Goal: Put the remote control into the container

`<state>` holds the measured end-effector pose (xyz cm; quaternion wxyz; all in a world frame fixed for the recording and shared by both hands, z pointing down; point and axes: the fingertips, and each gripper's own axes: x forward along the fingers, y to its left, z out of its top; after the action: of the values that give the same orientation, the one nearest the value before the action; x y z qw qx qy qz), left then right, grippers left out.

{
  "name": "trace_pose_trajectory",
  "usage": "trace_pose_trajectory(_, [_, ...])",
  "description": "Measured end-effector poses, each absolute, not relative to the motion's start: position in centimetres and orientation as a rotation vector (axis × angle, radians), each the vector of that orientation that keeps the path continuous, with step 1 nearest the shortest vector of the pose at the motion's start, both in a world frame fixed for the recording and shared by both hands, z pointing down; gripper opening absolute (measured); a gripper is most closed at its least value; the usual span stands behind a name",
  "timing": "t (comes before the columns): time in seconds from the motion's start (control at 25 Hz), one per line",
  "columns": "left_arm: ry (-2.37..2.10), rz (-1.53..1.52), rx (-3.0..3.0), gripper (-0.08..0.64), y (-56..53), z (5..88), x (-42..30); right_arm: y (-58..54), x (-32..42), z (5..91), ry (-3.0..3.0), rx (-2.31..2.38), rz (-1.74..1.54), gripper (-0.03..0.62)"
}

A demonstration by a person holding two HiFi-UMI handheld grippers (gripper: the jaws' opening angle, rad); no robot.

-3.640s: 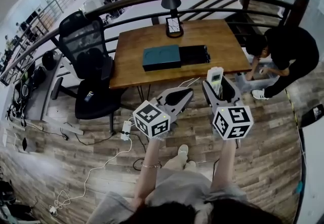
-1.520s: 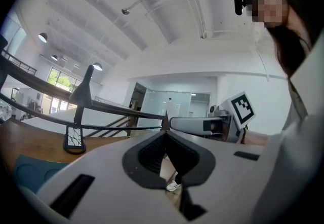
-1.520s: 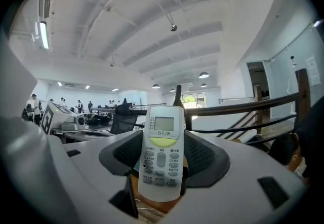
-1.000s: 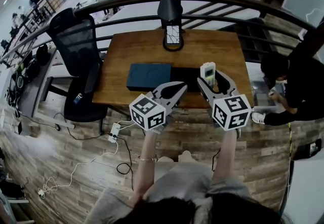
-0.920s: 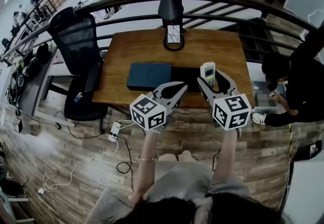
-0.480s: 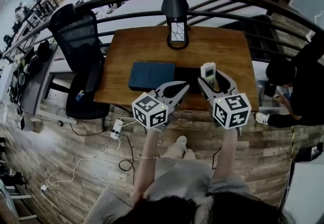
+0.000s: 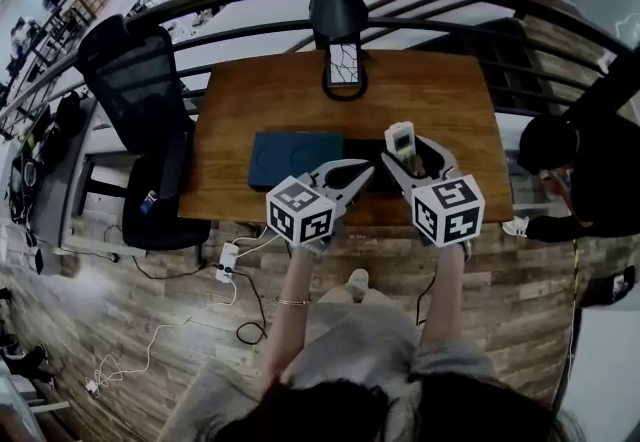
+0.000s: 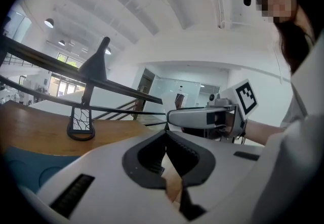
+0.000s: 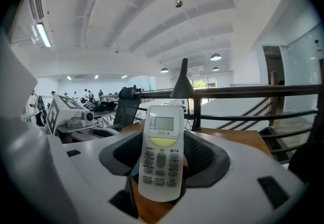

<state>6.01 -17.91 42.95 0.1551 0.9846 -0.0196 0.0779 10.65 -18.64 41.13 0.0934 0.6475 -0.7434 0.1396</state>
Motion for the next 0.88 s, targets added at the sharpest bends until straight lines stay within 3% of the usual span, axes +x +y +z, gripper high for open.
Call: trace_pose_trajectory(0.88, [-0.233, 0.308, 2.655, 0.003, -20.9, 49.1, 8.0, -23.7, 12.6, 47.9, -2.184, 1.541, 0.526, 0.252])
